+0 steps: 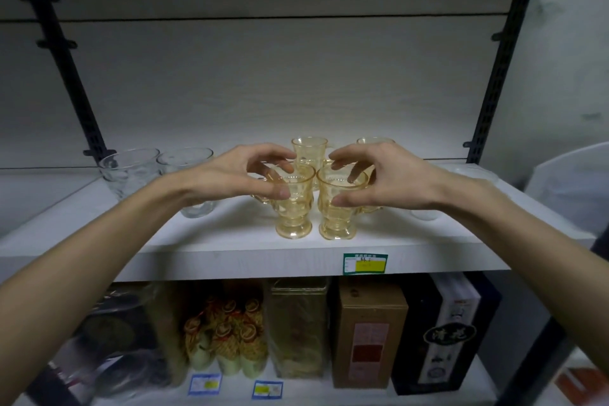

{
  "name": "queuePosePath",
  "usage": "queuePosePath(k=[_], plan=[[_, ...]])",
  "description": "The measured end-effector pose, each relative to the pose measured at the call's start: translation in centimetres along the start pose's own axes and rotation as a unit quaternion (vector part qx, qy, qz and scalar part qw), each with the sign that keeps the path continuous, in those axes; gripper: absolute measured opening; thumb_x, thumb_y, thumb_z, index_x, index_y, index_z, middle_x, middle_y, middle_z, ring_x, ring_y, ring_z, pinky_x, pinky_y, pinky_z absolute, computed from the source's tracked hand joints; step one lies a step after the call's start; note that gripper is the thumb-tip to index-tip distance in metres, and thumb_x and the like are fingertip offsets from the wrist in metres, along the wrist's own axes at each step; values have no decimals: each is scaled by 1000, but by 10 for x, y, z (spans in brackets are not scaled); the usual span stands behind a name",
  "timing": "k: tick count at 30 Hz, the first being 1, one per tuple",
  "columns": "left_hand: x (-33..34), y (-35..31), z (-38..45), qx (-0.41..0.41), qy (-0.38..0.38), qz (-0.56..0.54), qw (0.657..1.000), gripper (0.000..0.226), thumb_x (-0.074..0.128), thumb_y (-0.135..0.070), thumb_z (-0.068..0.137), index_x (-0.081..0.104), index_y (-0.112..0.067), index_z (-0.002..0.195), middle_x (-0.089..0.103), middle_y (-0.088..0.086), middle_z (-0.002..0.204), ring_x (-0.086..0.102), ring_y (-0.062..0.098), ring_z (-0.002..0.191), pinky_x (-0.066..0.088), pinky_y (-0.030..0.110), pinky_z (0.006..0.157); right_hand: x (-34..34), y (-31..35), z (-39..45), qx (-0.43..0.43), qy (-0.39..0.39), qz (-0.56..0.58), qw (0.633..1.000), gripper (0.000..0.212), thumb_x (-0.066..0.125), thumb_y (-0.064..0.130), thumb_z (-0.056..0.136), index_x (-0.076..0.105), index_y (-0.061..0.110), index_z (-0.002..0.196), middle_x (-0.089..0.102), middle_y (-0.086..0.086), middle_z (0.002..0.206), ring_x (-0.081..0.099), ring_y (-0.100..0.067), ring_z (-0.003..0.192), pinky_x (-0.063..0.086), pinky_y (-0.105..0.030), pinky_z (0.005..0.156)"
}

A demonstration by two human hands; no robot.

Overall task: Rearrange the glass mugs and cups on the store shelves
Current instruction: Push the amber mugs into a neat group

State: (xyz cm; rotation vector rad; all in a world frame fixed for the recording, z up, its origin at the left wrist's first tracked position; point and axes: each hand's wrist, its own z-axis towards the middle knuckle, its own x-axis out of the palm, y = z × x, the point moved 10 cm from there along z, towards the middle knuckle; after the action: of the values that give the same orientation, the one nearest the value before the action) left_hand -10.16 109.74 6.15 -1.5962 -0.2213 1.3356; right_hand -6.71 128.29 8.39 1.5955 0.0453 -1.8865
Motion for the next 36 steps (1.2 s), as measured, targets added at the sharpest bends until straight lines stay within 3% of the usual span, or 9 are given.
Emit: queuePosePath(k=[3,7,12,18,24,28,31,33,36], plan=[[-4,-10,6,-21,31,39,999,86,75,-64,75,45,-31,149,62,-12,135,62,2,120,48,26,103,-14,-1,3,11,20,84,996,85,73,66,77,49,28,149,59,15,135,58,2,118,48,-19,92],[-38,-36,41,3,-66,92,994,63,60,-59,94,52,-24,145,61,-7,136,62,8,117,51,32,103,-67,-37,35,61,-116,19,991,58,67,49,93,58,20,142,62,0,139,60,-16,124,46,-29,98],[-28,-31,102,-16,5,297,955,68,63,-41,99,35,-24,158,36,1,163,42,23,144,36,34,112,-37,-89,69,190,27,-85,978,72,71,49,90,50,13,148,53,-12,150,52,-31,135,41,-39,109],[-2,-5,130,-41,85,335,937,67,56,-49,101,32,-28,160,30,-1,167,36,25,148,30,44,121,-29,-95,76,191,27,-102,976,65,75,26,88,51,14,147,56,-9,147,54,-28,133,43,-34,109],[-26,-3,118,-61,7,442,895,80,49,-76,90,37,-33,157,51,5,153,48,30,138,42,49,110,-26,-85,86,164,33,-96,981,70,81,34,82,55,15,145,62,-6,139,61,-26,122,48,-29,96],[-37,5,103,-131,-14,492,861,98,26,-97,77,66,-26,131,67,5,134,60,30,120,49,43,93,-19,-79,92,186,24,-103,977,74,77,63,76,64,15,131,68,-6,124,68,-25,97,59,-34,78],[-40,12,98,-162,-30,403,900,114,23,-101,71,58,-15,139,67,9,128,66,29,107,56,43,89,-12,-79,92,203,43,-127,970,86,51,87,76,72,14,114,73,-8,107,68,-26,93,57,-39,79],[-38,12,97,-158,-19,340,927,93,40,-82,89,48,-9,146,65,11,130,69,24,95,59,35,71,-6,-80,92,212,65,-60,973,82,44,83,83,70,14,118,72,-8,107,69,-24,88,53,-35,66],[-40,9,92,-138,-7,289,947,60,58,-61,95,66,-9,124,68,8,120,74,21,80,53,28,52,-9,-79,82,204,68,-1,977,66,56,65,92,61,11,130,68,-9,118,71,-25,87,55,-34,65]])
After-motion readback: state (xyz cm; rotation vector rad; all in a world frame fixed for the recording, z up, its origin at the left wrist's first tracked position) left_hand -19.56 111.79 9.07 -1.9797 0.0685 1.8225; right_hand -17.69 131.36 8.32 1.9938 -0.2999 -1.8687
